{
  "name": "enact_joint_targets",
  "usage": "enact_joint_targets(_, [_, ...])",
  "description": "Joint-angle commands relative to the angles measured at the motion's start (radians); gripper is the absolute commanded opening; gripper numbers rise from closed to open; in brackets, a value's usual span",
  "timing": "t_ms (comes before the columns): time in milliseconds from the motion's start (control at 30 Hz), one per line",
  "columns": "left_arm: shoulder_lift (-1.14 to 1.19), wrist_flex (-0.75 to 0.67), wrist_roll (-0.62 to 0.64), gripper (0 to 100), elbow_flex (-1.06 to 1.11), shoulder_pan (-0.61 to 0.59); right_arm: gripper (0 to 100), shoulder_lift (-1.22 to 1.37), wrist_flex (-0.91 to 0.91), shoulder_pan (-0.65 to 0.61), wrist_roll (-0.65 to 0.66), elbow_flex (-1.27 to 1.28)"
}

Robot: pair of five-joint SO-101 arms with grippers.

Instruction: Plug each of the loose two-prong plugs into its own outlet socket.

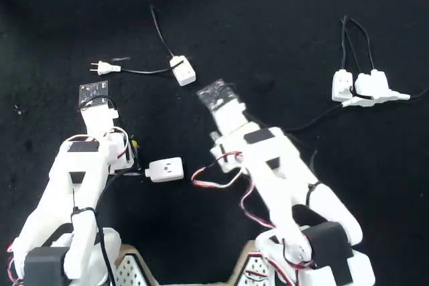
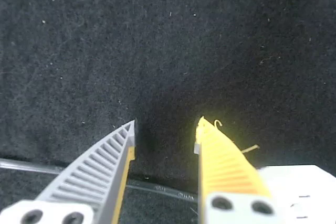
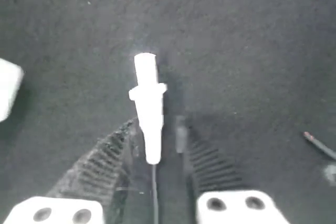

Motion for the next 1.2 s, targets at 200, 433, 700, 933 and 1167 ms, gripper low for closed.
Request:
enact_joint_targets(200, [-0.012,-0.009,0.003,19,-0.005,0.010,19.4,-0.044,0.002,0.060,0.006,-0.051])
enact_joint_targets(433, [-0.012,-0.011,0.003,19,-0.005,0.010,19.4,-0.042,-0.057,0.012,0.000,-0.022])
enact_joint_targets(700, [-0.012,-0.008,0.003,19,-0.005,0.005,19.4,-0.042,-0.178,-0.017,0.000,0.045])
enact_joint_targets(933, [-0.012,-0.008,0.003,19,-0.005,0.005,19.2,-0.001,-0.158,-0.015,0.000,0.019])
enact_joint_targets(1167, [-0.012,-0.008,0.003,19,-0.005,0.005,9.6,0.209,0.035,0.025,0.000,-0.206])
